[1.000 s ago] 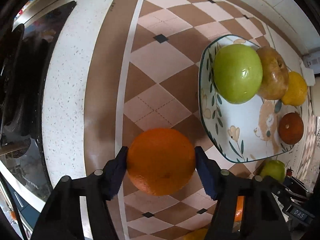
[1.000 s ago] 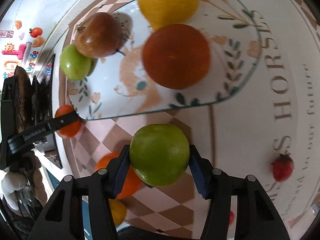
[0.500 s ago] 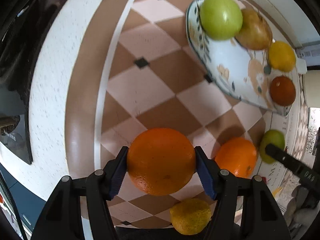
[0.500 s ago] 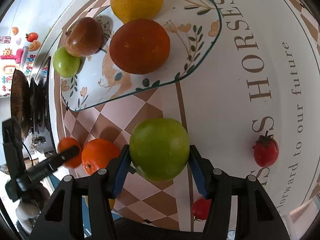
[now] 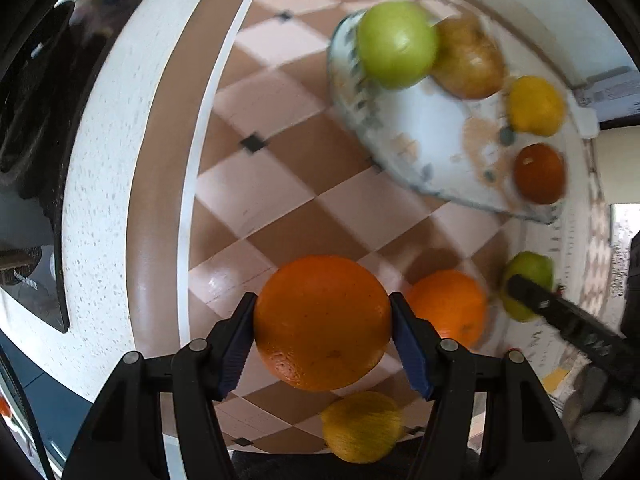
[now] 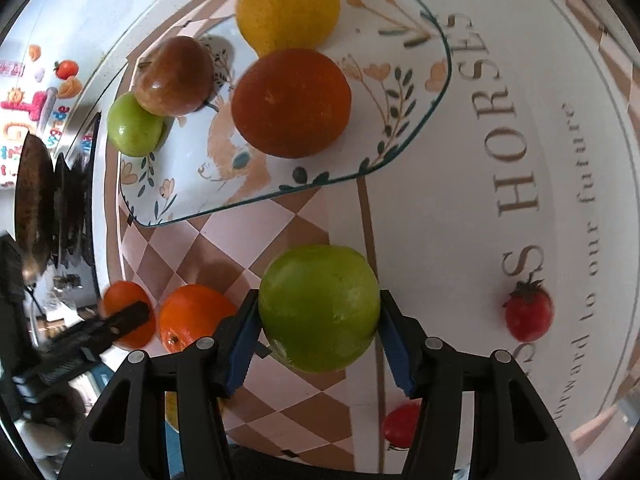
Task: Organize fruits
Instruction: 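Place the orange on the plate with the left tool while the right tool places the green apple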
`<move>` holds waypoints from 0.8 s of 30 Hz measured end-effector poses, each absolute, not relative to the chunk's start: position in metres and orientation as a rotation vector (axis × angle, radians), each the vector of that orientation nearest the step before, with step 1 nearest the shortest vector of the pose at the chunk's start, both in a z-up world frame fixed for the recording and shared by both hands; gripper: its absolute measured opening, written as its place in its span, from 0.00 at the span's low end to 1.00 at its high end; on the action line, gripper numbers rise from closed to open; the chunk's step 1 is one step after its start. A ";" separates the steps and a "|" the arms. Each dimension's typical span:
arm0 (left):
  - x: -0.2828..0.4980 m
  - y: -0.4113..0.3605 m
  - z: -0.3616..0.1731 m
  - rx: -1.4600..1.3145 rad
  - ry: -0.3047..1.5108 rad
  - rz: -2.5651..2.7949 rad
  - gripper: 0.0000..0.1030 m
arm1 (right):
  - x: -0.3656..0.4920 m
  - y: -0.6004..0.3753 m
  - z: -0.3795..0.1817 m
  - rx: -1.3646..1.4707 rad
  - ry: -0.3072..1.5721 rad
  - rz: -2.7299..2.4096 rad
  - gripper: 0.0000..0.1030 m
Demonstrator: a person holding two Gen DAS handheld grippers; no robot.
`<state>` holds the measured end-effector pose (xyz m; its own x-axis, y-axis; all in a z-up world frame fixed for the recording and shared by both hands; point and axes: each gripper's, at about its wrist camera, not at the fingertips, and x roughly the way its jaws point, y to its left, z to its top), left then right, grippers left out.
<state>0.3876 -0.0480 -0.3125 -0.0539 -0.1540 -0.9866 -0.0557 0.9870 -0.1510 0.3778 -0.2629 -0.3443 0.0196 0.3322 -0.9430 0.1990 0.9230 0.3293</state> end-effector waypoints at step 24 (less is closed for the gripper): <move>0.511 -0.150 -0.322 -0.227 1.692 -0.241 0.60 | 0.474 -0.336 -0.319 0.428 1.433 0.034 0.57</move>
<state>0.5109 -0.1498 -0.3220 -0.1327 -0.2872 -0.9486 -0.0112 0.9575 -0.2884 0.4745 -0.3356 -0.3189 0.1505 0.2763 -0.9492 0.2309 0.9238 0.3055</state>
